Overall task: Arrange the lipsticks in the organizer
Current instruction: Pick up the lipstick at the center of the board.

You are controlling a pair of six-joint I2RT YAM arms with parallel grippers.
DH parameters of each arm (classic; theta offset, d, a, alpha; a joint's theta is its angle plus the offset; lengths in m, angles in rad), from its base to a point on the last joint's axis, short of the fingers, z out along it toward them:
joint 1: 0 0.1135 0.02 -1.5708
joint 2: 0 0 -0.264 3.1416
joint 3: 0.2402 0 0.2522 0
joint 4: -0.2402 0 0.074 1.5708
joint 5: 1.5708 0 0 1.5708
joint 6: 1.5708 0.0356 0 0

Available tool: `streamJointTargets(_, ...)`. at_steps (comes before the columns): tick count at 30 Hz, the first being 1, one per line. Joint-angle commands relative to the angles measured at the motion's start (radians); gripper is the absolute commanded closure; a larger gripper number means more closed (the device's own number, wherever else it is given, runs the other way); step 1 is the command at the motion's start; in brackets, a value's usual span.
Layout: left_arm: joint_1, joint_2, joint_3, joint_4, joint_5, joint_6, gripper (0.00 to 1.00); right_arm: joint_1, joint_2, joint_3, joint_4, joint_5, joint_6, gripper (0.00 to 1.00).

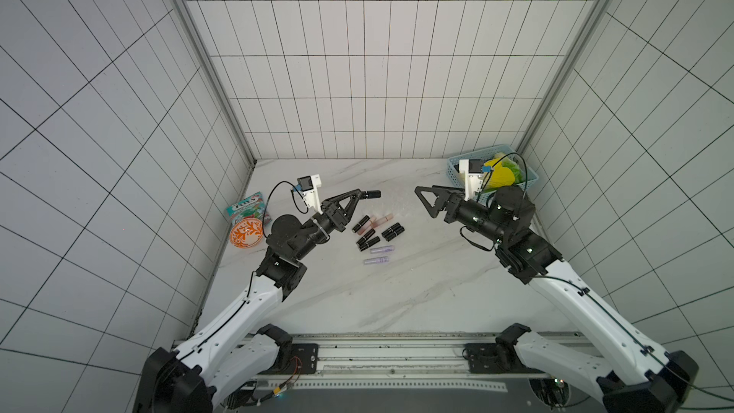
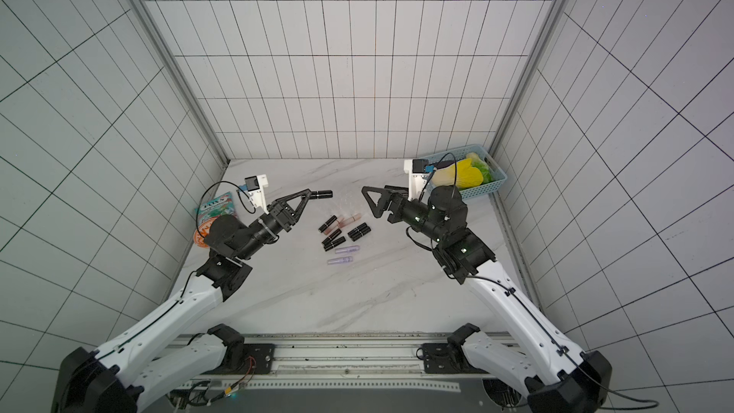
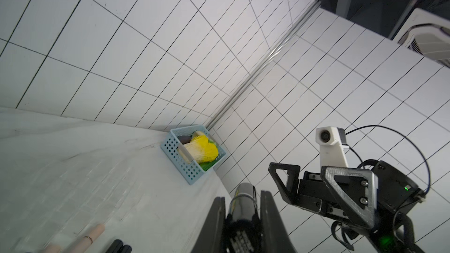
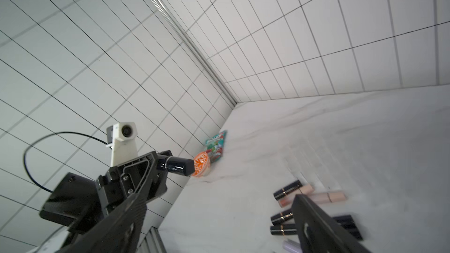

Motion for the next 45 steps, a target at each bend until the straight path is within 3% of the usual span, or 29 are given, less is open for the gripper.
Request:
streamJointTargets(1,-0.011,-0.017,-0.023,0.200,-0.042,-0.086,1.00,0.010,0.104,0.030,0.332,-0.133,0.241,0.06)
streamJointTargets(5,-0.013,-0.027,-0.027,0.240,-0.015,-0.100,1.00,0.056,0.230,0.087,0.442,-0.221,0.350,0.15)
streamJointTargets(14,-0.013,-0.039,-0.036,0.221,0.005,-0.088,1.00,0.125,0.350,0.152,0.565,-0.277,0.431,0.26)
streamJointTargets(23,-0.012,-0.061,-0.041,0.170,-0.009,-0.060,1.00,0.190,0.370,0.171,0.569,-0.297,0.421,0.39)
streamJointTargets(33,-0.010,-0.071,-0.037,0.139,-0.011,-0.043,1.00,0.219,0.366,0.181,0.482,-0.293,0.365,0.64)
streamJointTargets(37,-0.010,-0.065,-0.038,0.140,-0.006,-0.043,1.00,0.219,0.365,0.185,0.469,-0.281,0.348,0.63)
streamJointTargets(42,-0.011,-0.066,-0.040,0.146,0.000,-0.044,1.00,0.219,0.376,0.207,0.443,-0.257,0.319,0.48)
streamJointTargets(45,-0.010,-0.070,-0.041,0.142,-0.003,-0.044,1.00,0.218,0.382,0.216,0.432,-0.240,0.304,0.45)
